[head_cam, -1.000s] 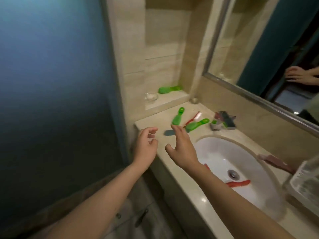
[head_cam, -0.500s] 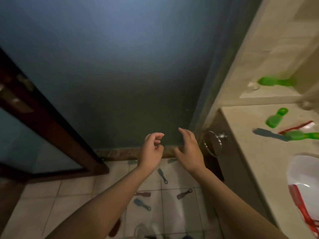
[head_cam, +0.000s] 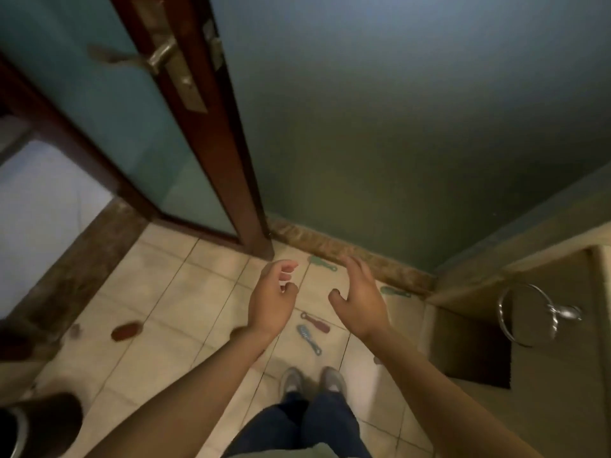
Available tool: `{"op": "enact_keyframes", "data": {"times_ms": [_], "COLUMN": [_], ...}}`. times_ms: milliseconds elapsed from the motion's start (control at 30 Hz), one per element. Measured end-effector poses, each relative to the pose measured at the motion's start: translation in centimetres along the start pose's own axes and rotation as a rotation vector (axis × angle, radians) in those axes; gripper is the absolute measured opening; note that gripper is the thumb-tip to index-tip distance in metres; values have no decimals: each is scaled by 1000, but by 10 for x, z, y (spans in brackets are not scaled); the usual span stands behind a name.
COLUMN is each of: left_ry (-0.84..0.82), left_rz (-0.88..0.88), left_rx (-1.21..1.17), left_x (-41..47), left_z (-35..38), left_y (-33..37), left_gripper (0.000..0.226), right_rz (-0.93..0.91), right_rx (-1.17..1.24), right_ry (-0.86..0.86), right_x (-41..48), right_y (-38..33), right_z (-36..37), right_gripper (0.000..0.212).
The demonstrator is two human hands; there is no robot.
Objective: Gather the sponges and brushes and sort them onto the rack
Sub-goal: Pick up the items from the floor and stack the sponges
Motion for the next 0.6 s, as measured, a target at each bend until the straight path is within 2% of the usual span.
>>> {"op": "enact_keyframes", "data": {"times_ms": [133,333,600], "left_ry": [98,246,280], "left_rz": [-122,-315,-390], "left_rx": [-18,4,78], "left_x": [-8,-19,-9], "left_z": [-18,-37,-10], "left_y": [-43,-114,-213], "left_gripper": [37,38,49], "right_rz": [-82,-184,-273], "right_rx": [-17,-43,-57], "right_ry": [-155,-351,-479], "right_x": [19,48,81], "right_y": [-8,-13,23], "right_z": [44,116,216], "right_gripper": [66,64,59]}}
Point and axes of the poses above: each hand's wrist, its own x-axis towards the middle knuckle, its own z-axis out of the palm, y = z × x, the point moved 6 cm from there along x, towards the middle knuckle, and after that the axes turned 1 degree about -x, right-handed, at the moved point
